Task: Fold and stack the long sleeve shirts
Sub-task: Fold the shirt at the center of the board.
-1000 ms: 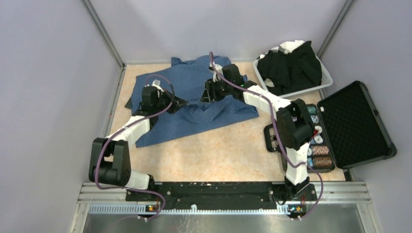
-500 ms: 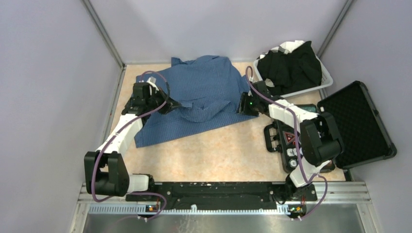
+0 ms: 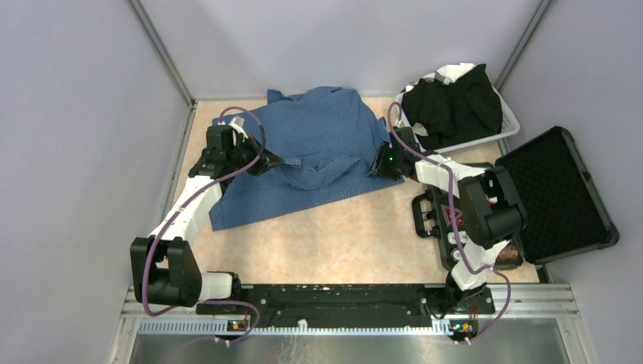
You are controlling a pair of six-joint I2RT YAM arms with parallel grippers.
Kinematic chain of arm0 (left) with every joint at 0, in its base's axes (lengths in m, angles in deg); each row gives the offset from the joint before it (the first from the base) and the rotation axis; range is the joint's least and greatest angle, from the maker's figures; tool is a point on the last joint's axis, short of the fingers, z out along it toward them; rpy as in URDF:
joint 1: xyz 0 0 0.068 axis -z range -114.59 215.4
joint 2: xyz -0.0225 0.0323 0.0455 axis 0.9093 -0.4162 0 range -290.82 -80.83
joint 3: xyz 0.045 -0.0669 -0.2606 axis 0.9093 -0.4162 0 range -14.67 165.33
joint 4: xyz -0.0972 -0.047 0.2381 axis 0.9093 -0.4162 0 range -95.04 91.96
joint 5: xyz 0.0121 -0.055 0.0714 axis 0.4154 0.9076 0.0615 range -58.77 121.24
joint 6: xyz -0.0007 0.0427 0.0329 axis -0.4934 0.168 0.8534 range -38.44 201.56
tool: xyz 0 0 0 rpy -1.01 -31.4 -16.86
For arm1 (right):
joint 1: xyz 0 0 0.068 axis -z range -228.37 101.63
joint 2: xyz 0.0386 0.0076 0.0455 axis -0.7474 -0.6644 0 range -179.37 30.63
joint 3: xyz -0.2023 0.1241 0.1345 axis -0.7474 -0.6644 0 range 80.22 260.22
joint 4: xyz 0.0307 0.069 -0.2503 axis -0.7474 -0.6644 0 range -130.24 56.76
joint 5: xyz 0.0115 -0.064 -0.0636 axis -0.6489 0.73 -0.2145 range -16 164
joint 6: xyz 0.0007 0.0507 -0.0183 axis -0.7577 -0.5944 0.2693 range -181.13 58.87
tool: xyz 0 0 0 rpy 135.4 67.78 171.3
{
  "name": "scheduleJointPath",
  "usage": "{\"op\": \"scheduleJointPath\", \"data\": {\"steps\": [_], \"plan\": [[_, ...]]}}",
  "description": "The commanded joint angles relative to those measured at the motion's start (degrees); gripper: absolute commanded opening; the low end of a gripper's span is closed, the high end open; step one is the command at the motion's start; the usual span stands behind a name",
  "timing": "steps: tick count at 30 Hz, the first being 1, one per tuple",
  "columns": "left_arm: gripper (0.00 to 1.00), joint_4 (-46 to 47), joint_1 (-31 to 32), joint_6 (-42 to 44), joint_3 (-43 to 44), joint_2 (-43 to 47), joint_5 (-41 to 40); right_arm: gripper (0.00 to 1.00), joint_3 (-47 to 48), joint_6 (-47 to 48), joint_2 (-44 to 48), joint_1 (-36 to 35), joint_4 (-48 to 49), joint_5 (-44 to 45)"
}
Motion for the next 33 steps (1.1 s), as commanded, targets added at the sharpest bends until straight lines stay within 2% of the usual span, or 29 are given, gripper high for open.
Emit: {"op": "scheduleJointPath", "data": {"steps": [1,5,8,10,12,24,28,33], "plan": [[0.00,0.9,-0.3,0.8,4.2,0.0,0.9,0.38,3.5,-2.8,-1.8,0.5,2.9,2.4],[0.00,0.5,-0.4,1.4,5.9,-0.5,0.9,0.30,5.1,-3.5,-3.3,0.5,2.7,3.9],[0.00,-0.1,-0.5,2.3,7.2,-0.9,0.7,0.18,6.3,-3.9,-3.3,0.7,2.7,4.3],[0.00,-0.4,-0.8,2.4,8.2,-1.4,0.9,0.05,7.6,-3.9,-3.3,0.9,2.1,4.2],[0.00,-0.9,-1.0,2.4,9.1,-1.9,0.8,0.00,8.6,-3.6,-3.4,1.1,1.1,4.2],[0.00,-10.3,-3.3,0.9,12.5,-3.2,-3.6,0.00,8.0,-3.3,-1.6,5.6,0.9,-1.5],[0.00,-13.3,-3.8,1.1,10.7,-2.9,-4.8,0.00,8.9,-2.6,-2.5,6.1,-0.1,-2.3],[0.00,-14.7,-5.2,0.0,4.0,-0.2,-6.8,0.00,7.5,-2.6,-2.6,6.3,0.7,-2.6]]}}
